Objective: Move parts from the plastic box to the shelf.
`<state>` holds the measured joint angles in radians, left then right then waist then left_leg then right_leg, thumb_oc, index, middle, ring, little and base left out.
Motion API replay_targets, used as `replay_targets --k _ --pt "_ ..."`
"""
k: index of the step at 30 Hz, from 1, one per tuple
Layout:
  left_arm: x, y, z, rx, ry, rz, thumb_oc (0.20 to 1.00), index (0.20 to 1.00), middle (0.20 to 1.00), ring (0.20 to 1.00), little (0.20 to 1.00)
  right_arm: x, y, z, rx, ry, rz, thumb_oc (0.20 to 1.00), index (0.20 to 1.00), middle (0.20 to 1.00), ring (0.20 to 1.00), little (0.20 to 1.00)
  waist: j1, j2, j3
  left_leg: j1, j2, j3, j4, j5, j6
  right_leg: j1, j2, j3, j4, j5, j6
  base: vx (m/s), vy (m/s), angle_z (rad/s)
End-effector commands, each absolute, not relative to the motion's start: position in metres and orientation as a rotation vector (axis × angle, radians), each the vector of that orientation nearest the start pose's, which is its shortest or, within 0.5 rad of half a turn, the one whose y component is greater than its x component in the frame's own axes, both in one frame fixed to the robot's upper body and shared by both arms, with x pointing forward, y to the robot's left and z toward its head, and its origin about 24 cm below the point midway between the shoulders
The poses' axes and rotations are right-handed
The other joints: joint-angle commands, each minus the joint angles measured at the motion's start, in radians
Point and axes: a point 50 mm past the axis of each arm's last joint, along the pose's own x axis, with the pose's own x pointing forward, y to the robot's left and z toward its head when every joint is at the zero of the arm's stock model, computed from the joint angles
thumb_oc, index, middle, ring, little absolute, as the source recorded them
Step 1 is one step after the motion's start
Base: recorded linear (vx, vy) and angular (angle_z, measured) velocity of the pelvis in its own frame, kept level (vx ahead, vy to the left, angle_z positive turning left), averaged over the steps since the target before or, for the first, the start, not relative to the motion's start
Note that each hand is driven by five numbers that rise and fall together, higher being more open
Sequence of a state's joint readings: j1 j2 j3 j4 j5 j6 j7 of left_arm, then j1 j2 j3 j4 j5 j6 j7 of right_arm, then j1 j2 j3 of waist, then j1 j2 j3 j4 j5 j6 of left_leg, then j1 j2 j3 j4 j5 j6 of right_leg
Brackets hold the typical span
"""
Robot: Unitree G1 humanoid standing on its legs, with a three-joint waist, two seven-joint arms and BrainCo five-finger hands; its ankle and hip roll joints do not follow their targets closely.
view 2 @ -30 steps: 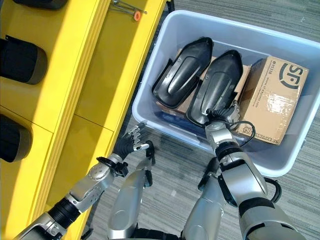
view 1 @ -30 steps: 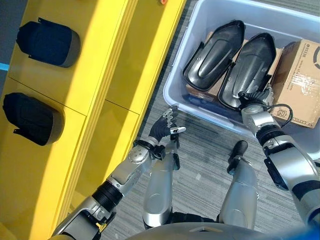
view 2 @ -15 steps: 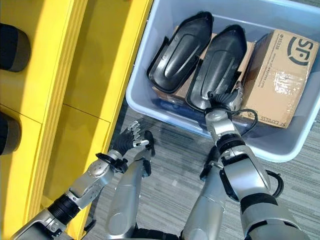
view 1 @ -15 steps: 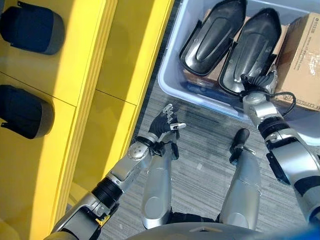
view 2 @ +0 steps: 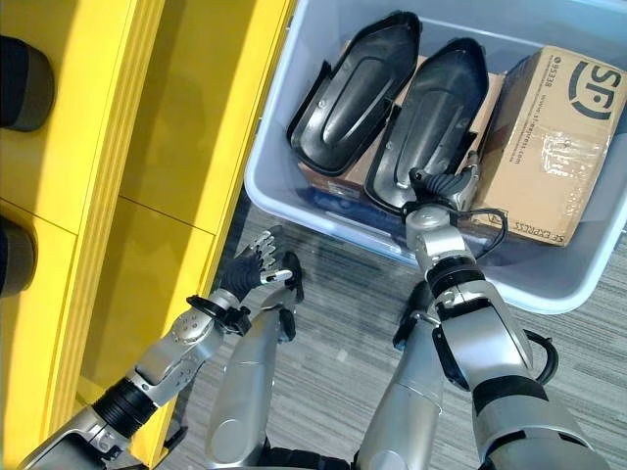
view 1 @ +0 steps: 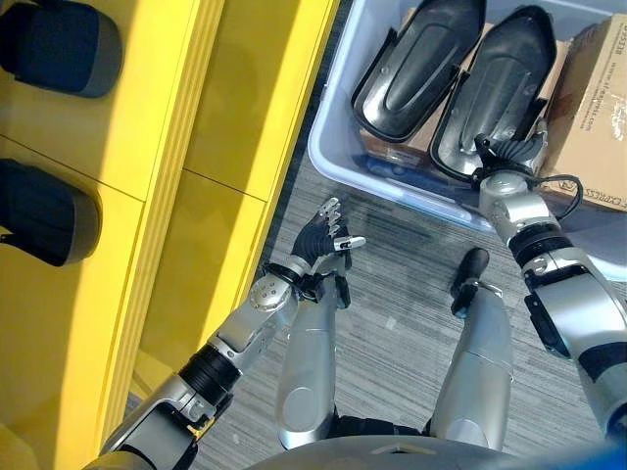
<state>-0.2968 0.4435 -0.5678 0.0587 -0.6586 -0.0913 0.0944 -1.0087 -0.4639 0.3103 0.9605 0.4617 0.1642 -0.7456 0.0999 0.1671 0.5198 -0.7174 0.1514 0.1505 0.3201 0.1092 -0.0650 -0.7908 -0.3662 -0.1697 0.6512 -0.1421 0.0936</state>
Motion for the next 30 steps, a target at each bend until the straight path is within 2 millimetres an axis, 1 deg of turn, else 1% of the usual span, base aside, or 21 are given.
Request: replay_targets --k 1,5,6,8,9,10,11,13,16,19,22,27,30 --pt "0.273 0.093 0.088 -0.205 -0.082 -0.507 1.0 1.0 1.0 1.0 1.0 0.392 -0.251 0.13 -0.106 0.285 -0.662 1.0 1.0 1.0 1.0 1.0 0.026 0.09 0.0 -0.014 -0.098 0.007 0.061 -0.165 0.055 0.009 0.09 -0.01 0.148 -0.15 -0.074 0.0 0.0 0.0" --pt "0.274 0.093 0.09 -0.179 -0.092 -0.511 1.0 1.0 1.0 1.0 1.0 0.394 -0.249 0.13 -0.102 0.34 -0.626 1.0 1.0 1.0 1.0 1.0 0.036 0.085 0.0 -0.022 -0.098 0.004 0.054 -0.16 0.057 0.005 0.092 -0.017 0.144 -0.145 -0.072 -0.01 -0.008 0.01" --pt "0.276 0.095 0.091 -0.182 -0.091 -0.509 1.0 1.0 1.0 1.0 1.0 0.394 -0.25 0.13 -0.134 0.371 -0.612 1.0 1.0 1.0 1.0 1.0 0.041 0.082 0.0 -0.025 -0.097 0.002 0.052 -0.158 0.057 0.006 0.091 -0.023 0.143 -0.144 -0.071 -0.02 -0.03 0.04" --pt "0.276 0.094 0.092 -0.173 -0.094 -0.511 1.0 1.0 1.0 1.0 1.0 0.395 -0.251 0.131 -0.137 0.387 -0.614 1.0 1.0 1.0 1.0 1.0 0.045 0.081 0.0 -0.028 -0.097 0.001 0.053 -0.158 0.057 0.006 0.089 -0.026 0.144 -0.144 -0.071 -0.01 -0.015 0.02" --pt "0.276 0.095 0.093 -0.171 -0.094 -0.511 1.0 1.0 1.0 1.0 1.0 0.395 -0.252 0.132 -0.142 0.403 -0.613 0.586 0.586 0.586 0.586 0.586 0.047 0.081 0.0 -0.03 -0.097 -0.001 0.055 -0.158 0.057 0.006 0.088 -0.027 0.145 -0.144 -0.07 0.0 0.0 0.0" --pt "0.277 0.095 0.093 -0.17 -0.093 -0.51 1.0 1.0 1.0 1.0 1.0 0.394 -0.254 0.131 -0.16 0.43 -0.616 0.338 0.338 0.338 0.338 0.338 0.049 0.08 0.0 -0.033 -0.097 -0.003 0.057 -0.158 0.057 0.005 0.088 -0.028 0.147 -0.145 -0.07 0.0 0.0 0.0" --pt "0.277 0.096 0.094 -0.166 -0.095 -0.51 1.0 1.0 1.0 1.0 1.0 0.393 -0.256 0.13 -0.185 0.455 -0.622 0.2 0.2 0.2 0.2 0.2 0.051 0.079 0.0 -0.035 -0.097 -0.004 0.058 -0.158 0.058 0.004 0.088 -0.03 0.149 -0.145 -0.071 -0.01 -0.024 0.03" --pt "0.278 0.096 0.093 -0.161 -0.096 -0.513 1.0 1.0 1.0 1.0 1.0 0.39 -0.261 0.127 -0.218 0.49 -0.642 0.2 0.2 0.2 0.2 0.2 0.053 0.079 0.0 -0.039 -0.095 -0.003 0.062 -0.158 0.058 0.003 0.087 -0.032 0.153 -0.146 -0.072 0.0 -0.022 0.05" --pt "0.277 0.096 0.094 -0.155 -0.094 -0.518 1.0 1.0 1.0 1.0 1.0 0.385 -0.276 0.128 -0.342 0.527 -0.674 0.2 0.2 0.2 0.2 0.2 0.06 0.083 0.0 -0.049 -0.098 -0.01 0.069 -0.158 0.058 -0.001 0.084 -0.037 0.159 -0.147 -0.072 0.0 0.0 0.0" --pt "0.276 0.097 0.093 -0.149 -0.093 -0.524 1.0 1.0 1.0 1.0 1.0 0.38 -0.286 0.128 -0.444 0.567 -0.707 0.2 0.2 0.2 0.2 0.2 0.067 0.086 0.0 -0.059 -0.099 -0.014 0.07 -0.155 0.058 -0.004 0.082 -0.044 0.158 -0.146 -0.072 0.0 -0.023 0.08" --pt "0.276 0.098 0.091 -0.152 -0.097 -0.528 1.0 1.0 1.0 1.0 1.0 0.377 -0.296 0.134 -0.587 0.576 -0.746 0.2 0.2 0.2 0.2 0.2 0.074 0.09 0.0 -0.071 -0.101 -0.018 0.073 -0.152 0.06 -0.013 0.082 -0.047 0.161 -0.145 -0.072 0.0 -0.011 0.05" --pt "0.274 0.099 0.09 -0.152 -0.104 -0.53 1.0 1.0 1.0 1.0 1.0 0.375 -0.304 0.143 -0.763 0.58 -0.774 0.2 0.2 0.2 0.2 0.2 0.081 0.095 0.0 -0.086 -0.105 -0.026 0.078 -0.15 0.065 -0.025 0.08 -0.048 0.17 -0.144 -0.072 0.0 0.0 0.07" --pt "0.273 0.1 0.088 -0.149 -0.109 -0.527 1.0 1.0 1.0 1.0 1.0 0.374 -0.303 0.141 -0.782 0.589 -0.784 0.2 0.2 0.2 0.2 0.2 0.084 0.094 0.0 -0.089 -0.107 -0.028 0.072 -0.146 0.067 -0.023 0.084 -0.048 0.161 -0.14 -0.07 0.0 -0.012 0.05"
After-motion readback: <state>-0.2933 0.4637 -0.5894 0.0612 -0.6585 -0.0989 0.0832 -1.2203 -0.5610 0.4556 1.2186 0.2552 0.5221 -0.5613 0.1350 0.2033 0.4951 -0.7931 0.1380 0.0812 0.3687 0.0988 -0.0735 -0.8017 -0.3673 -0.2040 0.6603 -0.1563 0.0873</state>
